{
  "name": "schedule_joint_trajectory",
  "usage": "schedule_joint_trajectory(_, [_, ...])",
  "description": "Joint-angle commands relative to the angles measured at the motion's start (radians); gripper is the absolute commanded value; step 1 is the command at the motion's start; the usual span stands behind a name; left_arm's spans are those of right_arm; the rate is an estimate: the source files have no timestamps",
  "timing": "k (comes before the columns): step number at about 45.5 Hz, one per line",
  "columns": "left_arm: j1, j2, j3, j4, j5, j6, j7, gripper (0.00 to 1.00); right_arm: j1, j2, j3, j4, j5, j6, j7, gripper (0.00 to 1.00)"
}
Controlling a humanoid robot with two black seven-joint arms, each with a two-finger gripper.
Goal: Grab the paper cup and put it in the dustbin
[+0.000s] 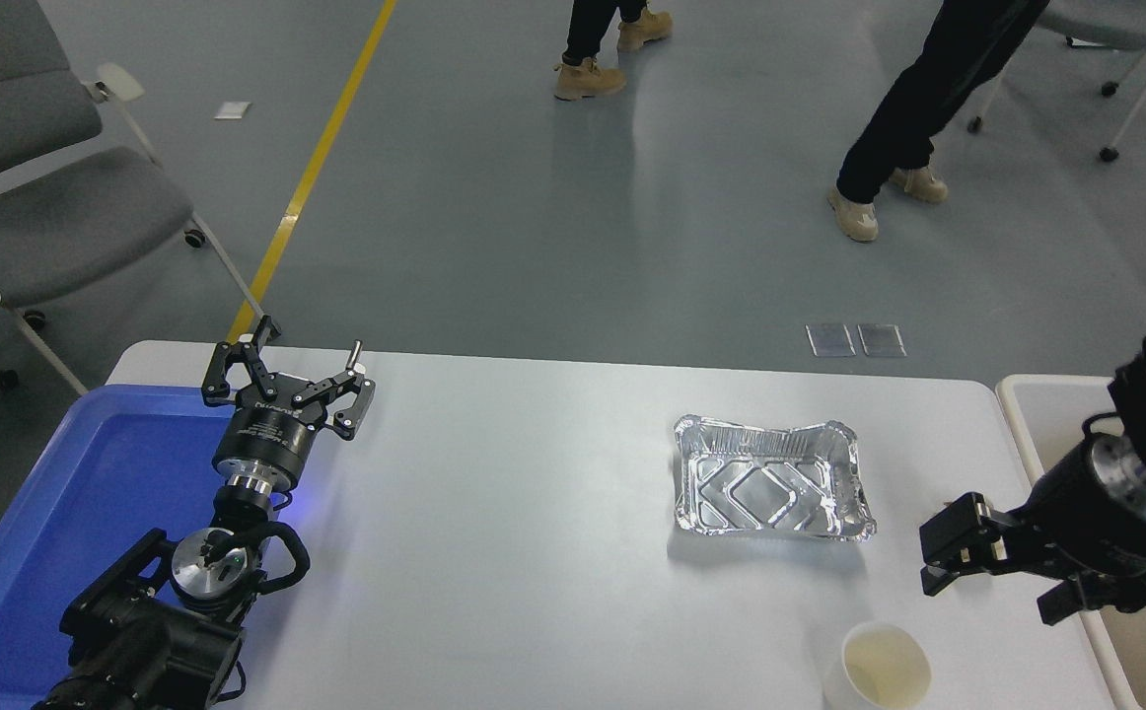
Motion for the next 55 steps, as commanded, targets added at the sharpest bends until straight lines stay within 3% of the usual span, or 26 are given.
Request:
schedule_joint_trajectory(1, [0.0, 0.0, 0.0, 0.0, -0.001, 0.0, 0.001, 0.99, -0.176, 0.0, 0.079, -0.006, -0.055, -0.163, 0.005, 1.0])
schedule_joint_trajectory(9, [0.0, 0.0, 0.0, 0.0, 0.001, -0.001, 0.001, 0.99, -0.284, 0.006, 0.097, -0.026, -0.175, -0.309, 0.005, 1.0])
schedule_joint_trajectory(55, [0.0, 0.0, 0.0, 0.0, -0.001, 0.0, 0.0, 0.99, -0.492, 0.023, 0.149, -0.121, -0.218, -0.461, 0.012, 1.0])
